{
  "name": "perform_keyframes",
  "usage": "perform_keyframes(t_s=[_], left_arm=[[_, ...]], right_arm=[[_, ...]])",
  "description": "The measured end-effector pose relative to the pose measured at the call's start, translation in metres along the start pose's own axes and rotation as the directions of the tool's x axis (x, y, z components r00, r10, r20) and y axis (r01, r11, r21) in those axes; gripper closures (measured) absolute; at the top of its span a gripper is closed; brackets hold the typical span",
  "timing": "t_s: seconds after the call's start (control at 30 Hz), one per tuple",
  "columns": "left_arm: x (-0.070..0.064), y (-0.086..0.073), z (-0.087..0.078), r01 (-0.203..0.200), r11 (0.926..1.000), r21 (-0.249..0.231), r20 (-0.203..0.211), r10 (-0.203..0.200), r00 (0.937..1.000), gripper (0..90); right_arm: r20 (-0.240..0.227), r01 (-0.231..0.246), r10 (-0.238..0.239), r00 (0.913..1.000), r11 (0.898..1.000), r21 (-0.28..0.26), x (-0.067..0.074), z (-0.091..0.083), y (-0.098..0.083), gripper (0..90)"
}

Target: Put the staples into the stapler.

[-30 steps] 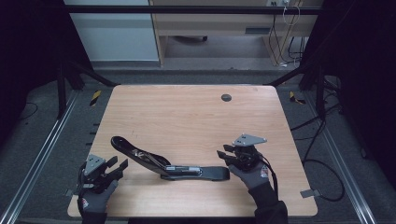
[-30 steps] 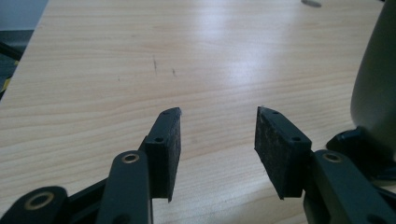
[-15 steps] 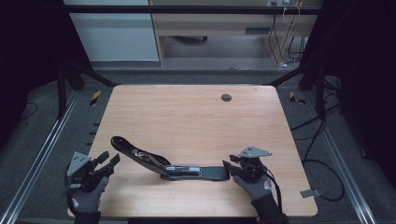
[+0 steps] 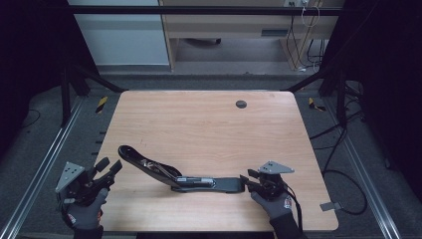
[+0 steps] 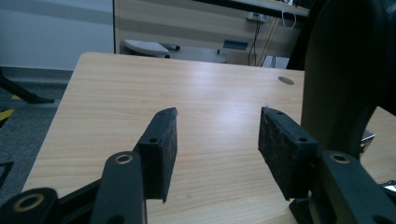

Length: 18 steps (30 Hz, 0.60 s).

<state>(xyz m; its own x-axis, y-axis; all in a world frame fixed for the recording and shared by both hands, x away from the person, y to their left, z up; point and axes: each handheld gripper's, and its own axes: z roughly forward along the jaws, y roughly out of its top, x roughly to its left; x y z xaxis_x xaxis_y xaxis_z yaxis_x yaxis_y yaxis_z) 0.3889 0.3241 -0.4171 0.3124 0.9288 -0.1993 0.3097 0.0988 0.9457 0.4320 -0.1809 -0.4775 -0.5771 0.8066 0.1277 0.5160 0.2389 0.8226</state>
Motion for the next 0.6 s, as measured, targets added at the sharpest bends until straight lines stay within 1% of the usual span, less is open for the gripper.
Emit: perform_keyframes(t_s=[0.1,0.13,0.27,0.4,0.5,0.6], left_arm=[[-0.002,0.004,-0.005,0.002,0.9997,-0.022,0.010,-0.002,1.0000,46.2],[-0.003,0.005,-0.007,0.000,0.9996,-0.029,0.011,0.000,0.9999,46.0],[-0.008,0.009,-0.011,-0.012,0.9990,-0.044,0.022,0.013,0.9997,45.1],[-0.011,0.012,-0.015,-0.013,0.9981,-0.060,0.029,0.015,0.9995,44.3],[-0.014,0.015,-0.017,-0.018,0.9978,-0.064,0.039,0.021,0.9990,43.5],[-0.018,0.015,-0.017,-0.027,0.9981,-0.056,0.045,0.030,0.9986,42.2]], right_arm=[[-0.001,-0.007,0.007,1.0000,1.000,-0.003,0.000,-0.001,-0.002,59.1],[0.000,-0.003,0.003,1.0000,1.000,-0.005,0.000,0.000,-0.002,59.2],[-0.001,-0.002,0.002,1.0000,1.000,-0.001,0.001,0.001,-0.003,59.3],[-0.009,-0.001,0.001,1.0000,1.000,-0.002,0.002,0.001,-0.004,59.4],[-0.016,0.003,-0.003,0.9999,1.000,-0.001,0.002,0.002,-0.004,59.3],[-0.018,-0.001,0.001,0.9998,1.000,-0.003,0.003,0.001,-0.004,59.2]])
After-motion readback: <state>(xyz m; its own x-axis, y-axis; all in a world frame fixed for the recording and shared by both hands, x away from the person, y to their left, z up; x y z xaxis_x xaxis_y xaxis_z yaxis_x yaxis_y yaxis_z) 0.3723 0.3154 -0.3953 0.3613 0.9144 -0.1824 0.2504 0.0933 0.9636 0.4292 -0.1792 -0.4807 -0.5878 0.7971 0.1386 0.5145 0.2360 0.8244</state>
